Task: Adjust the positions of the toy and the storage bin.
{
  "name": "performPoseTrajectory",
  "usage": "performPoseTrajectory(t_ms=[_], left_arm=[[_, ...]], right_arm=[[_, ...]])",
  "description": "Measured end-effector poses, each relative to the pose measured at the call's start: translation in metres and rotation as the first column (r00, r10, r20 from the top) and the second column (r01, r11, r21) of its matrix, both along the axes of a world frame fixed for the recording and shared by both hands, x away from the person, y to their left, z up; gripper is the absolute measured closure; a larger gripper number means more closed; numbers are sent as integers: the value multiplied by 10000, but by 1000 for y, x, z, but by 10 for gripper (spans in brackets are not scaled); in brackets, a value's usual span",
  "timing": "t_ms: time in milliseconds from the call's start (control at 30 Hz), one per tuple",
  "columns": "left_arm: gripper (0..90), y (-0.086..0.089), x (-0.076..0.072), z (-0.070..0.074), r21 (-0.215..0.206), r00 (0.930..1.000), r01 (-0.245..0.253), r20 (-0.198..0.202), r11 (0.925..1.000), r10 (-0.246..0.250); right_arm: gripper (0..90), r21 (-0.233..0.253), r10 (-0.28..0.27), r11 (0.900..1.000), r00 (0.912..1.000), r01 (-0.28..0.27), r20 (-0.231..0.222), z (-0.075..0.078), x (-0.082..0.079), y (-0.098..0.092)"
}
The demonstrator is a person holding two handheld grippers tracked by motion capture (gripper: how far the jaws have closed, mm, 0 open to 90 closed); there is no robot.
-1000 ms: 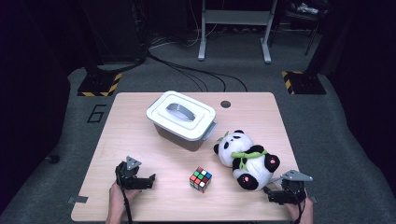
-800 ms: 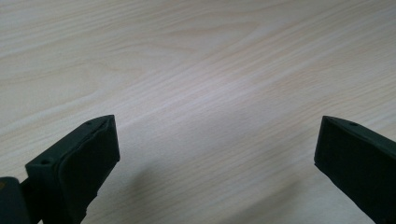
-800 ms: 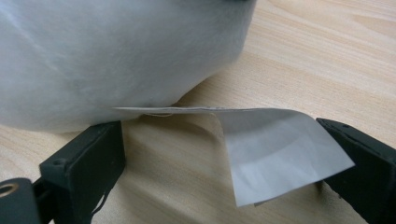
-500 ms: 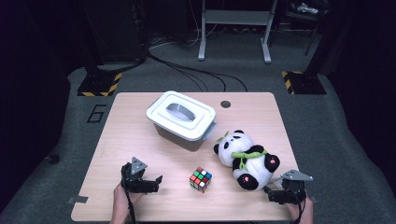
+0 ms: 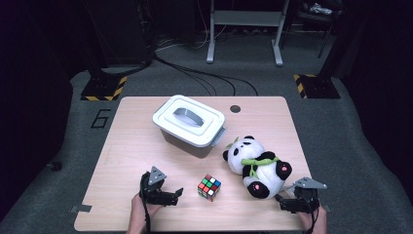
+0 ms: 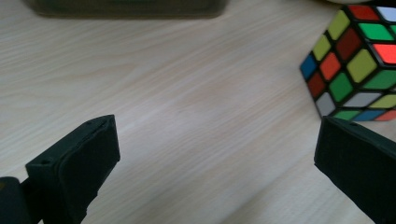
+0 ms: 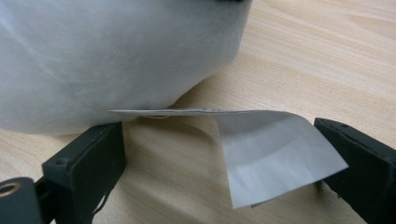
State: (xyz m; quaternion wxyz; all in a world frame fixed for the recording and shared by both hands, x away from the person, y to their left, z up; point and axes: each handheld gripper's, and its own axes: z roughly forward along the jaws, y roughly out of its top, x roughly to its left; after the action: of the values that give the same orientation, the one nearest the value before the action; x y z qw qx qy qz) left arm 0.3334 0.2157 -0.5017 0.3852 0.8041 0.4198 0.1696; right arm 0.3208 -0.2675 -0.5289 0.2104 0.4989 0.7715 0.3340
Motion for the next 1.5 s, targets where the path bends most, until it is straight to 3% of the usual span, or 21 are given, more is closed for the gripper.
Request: performPoseTrajectory(t_ms=[100,467,767,1100,1300,1500], left_arm=[[2,-9,-4,4,-230,9995,308,119,9993,-305],[0,-39,-14,14,-375,9923,1201,337,9921,-1189],[0,-68,-12,12,-260,9836,1800,177,9833,-1795],[0,-94,-3,4,-86,9803,1971,96,9803,-1970],[7,-102,3,-2,75,9830,1835,-20,9830,-1835],[180,-103,3,-11,270,9818,1900,-49,9814,-1900]], right_arm=[[38,-1,2,10000,10000,-2,2,0,0,0],[38,10,-8,10000,10000,8,7,0,0,0],[38,40,-33,10000,10000,33,-13,0,0,0],[42,43,-54,10000,10000,54,-10,0,0,0],[43,20,-79,10000,10000,79,7,0,0,0],[44,4,-104,9999,9999,104,22,0,0,-1]])
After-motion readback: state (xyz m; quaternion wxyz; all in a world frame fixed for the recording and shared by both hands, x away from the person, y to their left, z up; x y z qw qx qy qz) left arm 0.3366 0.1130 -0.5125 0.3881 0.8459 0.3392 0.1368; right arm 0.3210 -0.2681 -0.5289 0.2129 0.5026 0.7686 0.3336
